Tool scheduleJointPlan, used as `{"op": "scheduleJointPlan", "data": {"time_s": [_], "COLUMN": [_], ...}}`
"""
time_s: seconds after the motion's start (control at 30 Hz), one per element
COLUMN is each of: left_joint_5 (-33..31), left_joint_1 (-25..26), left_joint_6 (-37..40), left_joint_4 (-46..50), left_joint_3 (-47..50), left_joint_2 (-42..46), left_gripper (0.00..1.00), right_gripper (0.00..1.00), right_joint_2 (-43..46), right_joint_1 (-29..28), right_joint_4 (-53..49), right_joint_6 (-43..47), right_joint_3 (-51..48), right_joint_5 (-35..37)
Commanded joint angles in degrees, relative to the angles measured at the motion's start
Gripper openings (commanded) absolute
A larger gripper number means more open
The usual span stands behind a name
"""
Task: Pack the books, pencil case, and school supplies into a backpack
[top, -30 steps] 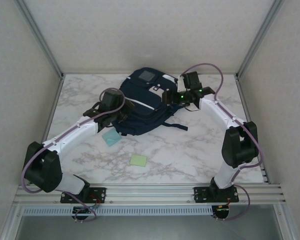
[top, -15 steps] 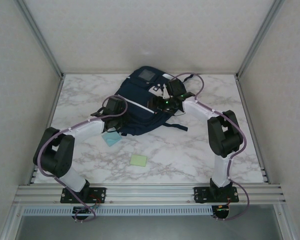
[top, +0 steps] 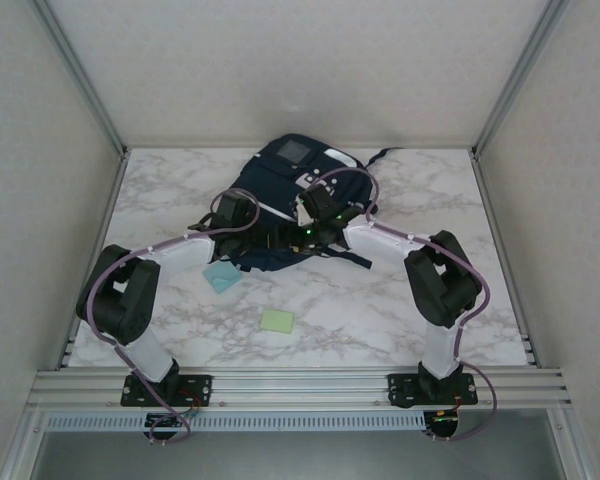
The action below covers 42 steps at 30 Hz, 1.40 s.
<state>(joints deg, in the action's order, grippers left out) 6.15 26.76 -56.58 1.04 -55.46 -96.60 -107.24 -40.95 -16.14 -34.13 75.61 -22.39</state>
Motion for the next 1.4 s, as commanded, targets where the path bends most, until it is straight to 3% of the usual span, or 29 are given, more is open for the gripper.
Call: {"op": "scheduleJointPlan", "data": {"time_s": [0.0,0.13,0.3,0.43,0.53,0.63,0.87,0.9,1.03,1.37], "left_joint_5": [1.3,0.7,-0.4,-1.6,-3.4,-4.3,-3.8,-4.1,-4.9,-9.4], "left_joint_1": [0.4,0.4,0.5,1.9,4.2,6.0,9.3,9.8,11.6,15.4], "left_joint_6": [-0.4,0.1,1.9,5.3,7.7,7.7,6.0,6.3,5.9,4.2], "left_joint_4": [-3.0,-1.7,0.3,3.4,7.1,8.6,8.3,8.6,9.1,13.0], "left_joint_3": [-1.5,-1.2,-1.1,-2.4,-4.1,-4.7,-5.7,-6.2,-8.0,-14.7], "left_joint_2": [-0.9,0.2,2.8,4.8,5.5,5.9,4.8,4.5,2.3,-1.3], "left_gripper": [0.00,0.00,0.00,0.14,0.29,0.35,0.42,0.44,0.49,0.56], "right_gripper": [0.77,0.78,0.78,0.76,0.61,0.47,0.47,0.41,0.00,0.00], "right_joint_2": [4.7,7.7,7.7,4.1,1.0,-2.3,-7.4,-7.6,-6.1,0.8], "right_joint_1": [-0.8,0.5,4.0,6.9,8.2,8.7,10.2,10.3,10.3,10.4], "right_joint_4": [-3.5,-11.7,-13.0,-12.8,-11.3,-10.6,-6.3,-5.5,-3.5,0.0], "right_joint_6": [1.2,6.6,7.3,5.5,4.0,3.4,-1.2,-1.8,-4.7,-13.3], "right_joint_3": [-0.2,1.8,3.4,6.9,9.4,11.5,13.6,13.7,13.7,12.2], "right_joint_5": [-2.5,6.2,15.2,20.7,19.9,19.4,13.4,12.0,8.6,6.9]}}
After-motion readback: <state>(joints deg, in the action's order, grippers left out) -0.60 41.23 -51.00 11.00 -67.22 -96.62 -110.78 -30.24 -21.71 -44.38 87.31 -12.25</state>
